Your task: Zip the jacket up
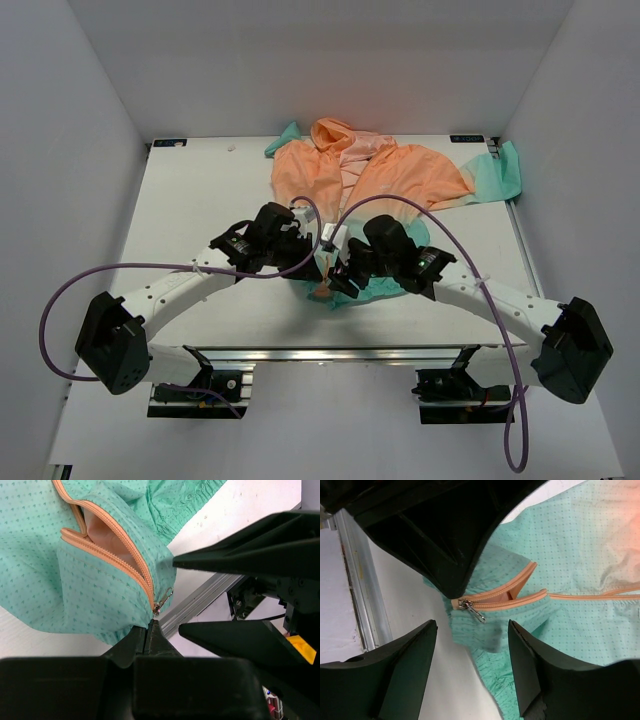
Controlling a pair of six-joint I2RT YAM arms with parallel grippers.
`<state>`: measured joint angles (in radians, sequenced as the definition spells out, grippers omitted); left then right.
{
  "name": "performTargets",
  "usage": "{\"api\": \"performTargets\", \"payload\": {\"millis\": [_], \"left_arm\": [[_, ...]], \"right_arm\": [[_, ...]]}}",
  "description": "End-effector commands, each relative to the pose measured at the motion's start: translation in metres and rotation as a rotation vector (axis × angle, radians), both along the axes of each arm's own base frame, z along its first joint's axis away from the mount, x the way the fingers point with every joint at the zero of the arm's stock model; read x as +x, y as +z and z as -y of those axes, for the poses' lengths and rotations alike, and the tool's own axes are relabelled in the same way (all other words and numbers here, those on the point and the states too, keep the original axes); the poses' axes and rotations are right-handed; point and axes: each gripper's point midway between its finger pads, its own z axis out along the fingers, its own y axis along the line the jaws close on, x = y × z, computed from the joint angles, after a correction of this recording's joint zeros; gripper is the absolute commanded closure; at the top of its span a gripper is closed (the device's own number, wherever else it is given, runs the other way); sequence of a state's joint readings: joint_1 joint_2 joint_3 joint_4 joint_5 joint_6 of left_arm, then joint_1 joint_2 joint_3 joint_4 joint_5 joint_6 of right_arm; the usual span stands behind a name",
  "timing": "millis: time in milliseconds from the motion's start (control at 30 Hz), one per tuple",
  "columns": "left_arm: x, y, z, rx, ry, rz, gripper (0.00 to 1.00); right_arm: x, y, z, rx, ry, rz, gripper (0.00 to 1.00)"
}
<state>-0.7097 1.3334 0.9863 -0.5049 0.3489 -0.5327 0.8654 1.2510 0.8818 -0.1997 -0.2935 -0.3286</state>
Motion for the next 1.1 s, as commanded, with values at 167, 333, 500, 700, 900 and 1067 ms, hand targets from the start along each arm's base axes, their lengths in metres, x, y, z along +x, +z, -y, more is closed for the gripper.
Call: {"api": "performTargets", "payload": {"millis": [167, 333, 500, 700, 900, 1067], "left_arm": [[-0.002, 0.021, 0.004, -0.044, -0.041, 0.055, 1.00], [-0.002, 0.022, 0.004, -0.045, -0.040, 0.061, 1.00], [-0.003, 0.022, 0.004, -0.045, -0.040, 0.058, 1.00], [-0.002, 0.021, 0.004, -0.045, -0.041, 0.055, 1.00], [-0.003, 0.023, 0.005, -0.053, -0.046, 0.058, 1.00], [-0.004, 0.025, 0.005, -0.057, -0.050, 0.058, 1.00]], "right_arm": [[0.007, 0.020, -0.016, 0.082, 0.056, 0.026, 0.38], [0.005, 0.015, -0.021, 0.084, 0.085, 0.002, 0.38], [0.002, 0.017, -0.025, 0.097, 0.108, -0.006, 0.50], [0.001, 0.016, -0.026, 0.103, 0.104, -0.015, 0.75], [0.005, 0.014, -0.025, 0.097, 0.082, -0.008, 0.80], [0.007, 0.013, -0.025, 0.090, 0.072, -0.010, 0.90]]}}
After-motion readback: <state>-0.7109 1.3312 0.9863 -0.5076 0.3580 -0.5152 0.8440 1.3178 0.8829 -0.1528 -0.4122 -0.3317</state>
